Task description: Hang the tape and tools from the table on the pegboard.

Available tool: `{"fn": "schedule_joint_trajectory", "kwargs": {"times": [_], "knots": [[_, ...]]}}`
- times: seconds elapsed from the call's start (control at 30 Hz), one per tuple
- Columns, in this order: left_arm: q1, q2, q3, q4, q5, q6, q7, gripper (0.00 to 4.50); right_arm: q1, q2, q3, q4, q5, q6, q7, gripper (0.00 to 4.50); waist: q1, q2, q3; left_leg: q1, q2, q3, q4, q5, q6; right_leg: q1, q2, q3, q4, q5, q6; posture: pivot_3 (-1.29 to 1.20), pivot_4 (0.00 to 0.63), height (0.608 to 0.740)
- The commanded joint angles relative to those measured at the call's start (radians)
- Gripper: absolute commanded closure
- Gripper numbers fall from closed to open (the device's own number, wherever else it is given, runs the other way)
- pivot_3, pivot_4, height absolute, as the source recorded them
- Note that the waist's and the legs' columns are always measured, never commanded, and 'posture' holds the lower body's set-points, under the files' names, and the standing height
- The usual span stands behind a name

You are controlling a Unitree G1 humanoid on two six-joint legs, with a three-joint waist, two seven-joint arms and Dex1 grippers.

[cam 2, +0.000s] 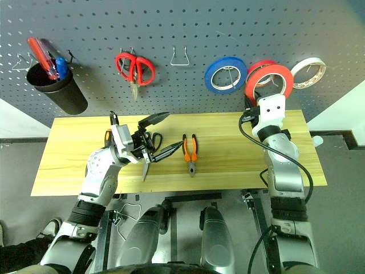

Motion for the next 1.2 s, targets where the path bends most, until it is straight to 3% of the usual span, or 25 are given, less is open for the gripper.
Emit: {"fn": "schedule_joint_trajectory", "kwargs": {"times": [0.03,0.2,0.57,0.77,0.9,1.0,1.2], "knots": [[0.001,0.0,0.0,-0.047,-0.003,-0.003,0.011,0.0,-0.053,-0.009,0.003,0.119,-0.019,-0.085,0.0,3.82,0.001,0.0,0.0,0.0,0.0,0.0,0.0,0.0,0.0,0.0,0.0,0.0,0.0,0.0,0.0,0.04,0.293,0.703],[0.005,0.002,0.001,-0.06,-0.001,0.002,0.027,0.0,-0.073,-0.01,-0.002,0.177,-0.022,-0.081,-0.017,3.82,0.004,0.0,0.0,0.0,0.0,0.0,0.0,0.0,-0.001,0.0,0.0,0.0,0.0,0.0,0.0,0.04,0.289,0.703],[0.022,0.001,-0.007,-0.07,0.014,0.001,0.063,0.0,0.07,-0.019,0.028,-0.081,-0.055,0.122,-0.041,0.02,0.001,-0.001,-0.001,0.0,0.0,0.0,0.0,0.0,-0.001,0.0,0.0,0.0,0.001,0.0,0.0,0.03,0.282,0.703],[0.119,0.095,0.036,-0.177,-0.001,0.081,0.094,0.0,0.305,-0.046,0.119,-0.575,-0.118,0.603,-0.039,0.02,0.003,0.0,-0.001,-0.001,0.0,-0.001,-0.001,0.001,-0.001,-0.002,0.0,0.002,0.0,0.0,0.0,0.01,0.283,0.703],[0.202,0.154,0.067,-0.238,-0.012,0.148,0.121,0.0,0.379,-0.017,0.186,-0.797,-0.106,0.831,-0.047,0.02,-0.001,0.0,-0.001,-0.001,0.001,-0.001,-0.001,0.001,-0.001,-0.003,-0.001,0.003,0.0,0.001,-0.001,0.0,0.293,0.703],[0.269,0.192,0.085,-0.252,0.011,0.214,0.163,0.0,0.404,0.036,0.278,-0.878,-0.119,0.926,-0.083,0.02,0.0,0.0,-0.002,0.0,0.002,-0.002,-0.001,0.001,-0.002,-0.002,0.0,0.003,0.0,0.001,-0.002,0.0,0.299,0.703],[0.346,0.217,0.068,-0.331,0.015,0.371,0.226,0.0,0.371,0.214,0.399,-0.819,-0.181,0.982,-0.234,0.02,0.004,-0.001,-0.003,-0.002,0.002,-0.002,-0.002,0.001,-0.001,-0.004,0.0,0.003,-0.001,0.001,-0.002,0.01,0.304,0.703]]}}
